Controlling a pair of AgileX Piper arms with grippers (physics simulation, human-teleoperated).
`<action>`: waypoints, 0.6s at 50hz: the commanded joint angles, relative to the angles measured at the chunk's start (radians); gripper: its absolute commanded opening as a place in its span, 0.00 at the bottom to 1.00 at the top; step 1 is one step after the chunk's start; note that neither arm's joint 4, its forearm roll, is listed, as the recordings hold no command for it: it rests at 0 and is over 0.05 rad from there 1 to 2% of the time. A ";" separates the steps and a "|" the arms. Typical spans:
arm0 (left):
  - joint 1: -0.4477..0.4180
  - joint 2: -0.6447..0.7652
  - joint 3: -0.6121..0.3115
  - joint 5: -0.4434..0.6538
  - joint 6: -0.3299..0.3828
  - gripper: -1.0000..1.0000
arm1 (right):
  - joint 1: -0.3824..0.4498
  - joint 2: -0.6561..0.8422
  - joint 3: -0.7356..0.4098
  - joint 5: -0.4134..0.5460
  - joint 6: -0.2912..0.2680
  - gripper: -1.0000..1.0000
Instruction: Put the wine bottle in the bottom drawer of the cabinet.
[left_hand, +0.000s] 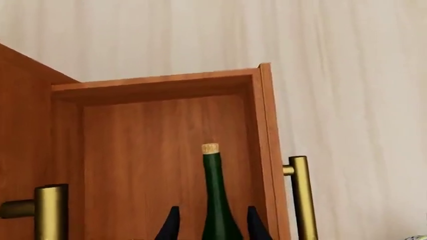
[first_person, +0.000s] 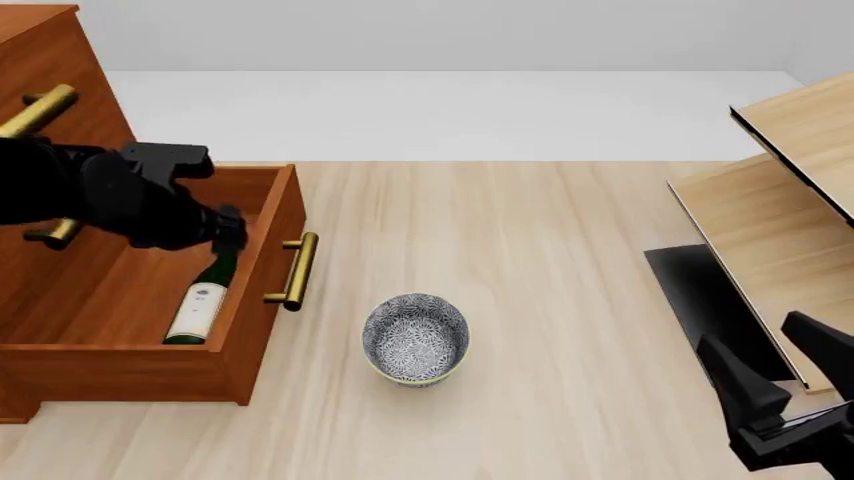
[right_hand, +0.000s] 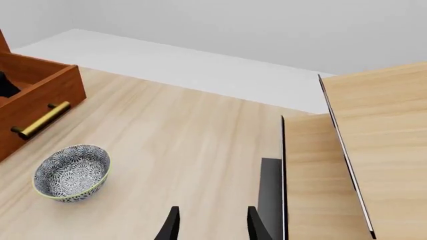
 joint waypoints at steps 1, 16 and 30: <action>0.008 -0.080 -0.040 0.017 0.037 1.00 | 0.001 0.007 0.000 -0.009 -0.001 1.00; -0.009 -0.268 -0.117 0.178 0.100 1.00 | 0.005 -0.004 0.000 0.001 -0.004 1.00; -0.068 -0.507 -0.190 0.379 0.148 1.00 | 0.007 -0.007 0.000 0.003 -0.005 1.00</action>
